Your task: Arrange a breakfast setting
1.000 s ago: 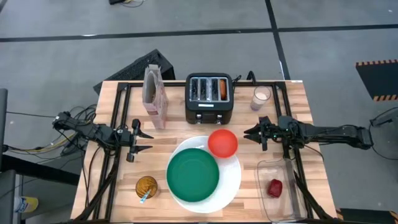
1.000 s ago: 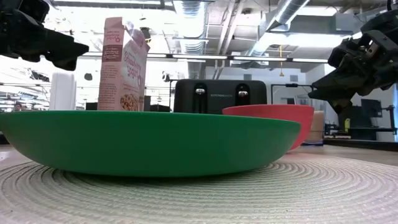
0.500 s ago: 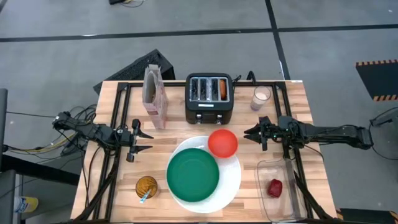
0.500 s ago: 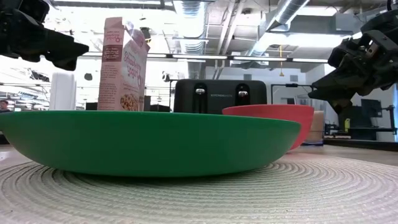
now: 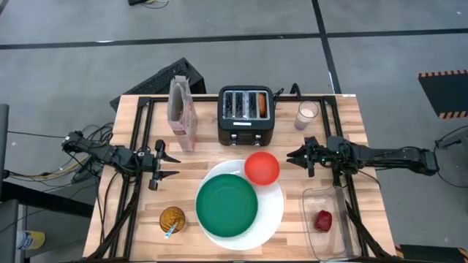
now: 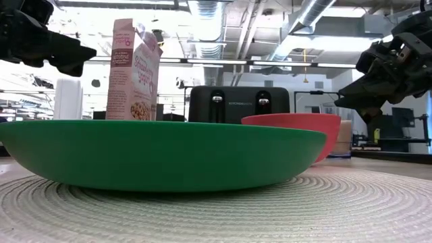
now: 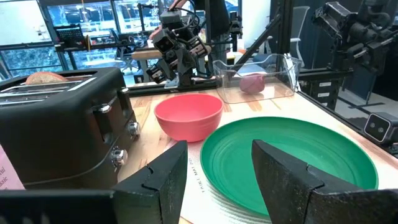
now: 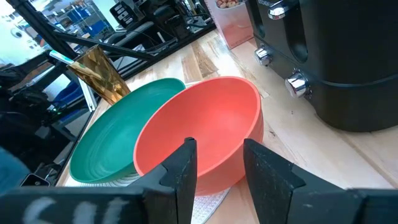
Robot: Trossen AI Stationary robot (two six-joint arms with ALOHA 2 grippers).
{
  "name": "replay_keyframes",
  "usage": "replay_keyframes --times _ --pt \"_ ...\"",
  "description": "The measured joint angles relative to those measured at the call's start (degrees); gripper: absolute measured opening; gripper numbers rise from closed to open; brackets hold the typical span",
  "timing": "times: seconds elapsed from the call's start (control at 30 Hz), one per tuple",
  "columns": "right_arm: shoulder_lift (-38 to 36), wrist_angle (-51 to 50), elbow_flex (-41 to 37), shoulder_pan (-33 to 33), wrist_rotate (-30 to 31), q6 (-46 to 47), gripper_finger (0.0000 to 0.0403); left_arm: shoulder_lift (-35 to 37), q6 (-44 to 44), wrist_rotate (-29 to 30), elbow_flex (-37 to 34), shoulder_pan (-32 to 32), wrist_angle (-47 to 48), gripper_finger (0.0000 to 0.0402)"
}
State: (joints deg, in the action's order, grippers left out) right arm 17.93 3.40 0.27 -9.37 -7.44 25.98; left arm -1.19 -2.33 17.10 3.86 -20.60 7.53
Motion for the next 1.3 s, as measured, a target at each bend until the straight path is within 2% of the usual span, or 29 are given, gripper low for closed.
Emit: replay_keyframes --times 0.87,1.1,1.3 --pt "0.0 0.0 0.0 0.0 -0.1 0.0 0.0153 0.0 0.0 0.0 0.0 0.0 0.0 0.0171" --pt "-0.4 2.7 0.4 0.0 -8.2 1.4 0.0153 0.0 0.0 0.0 0.0 0.0 0.0 0.0171" --pt "-0.4 3.6 1.4 0.0 -12.5 1.2 0.0153 0.0 0.0 0.0 0.0 0.0 0.0 0.0171"
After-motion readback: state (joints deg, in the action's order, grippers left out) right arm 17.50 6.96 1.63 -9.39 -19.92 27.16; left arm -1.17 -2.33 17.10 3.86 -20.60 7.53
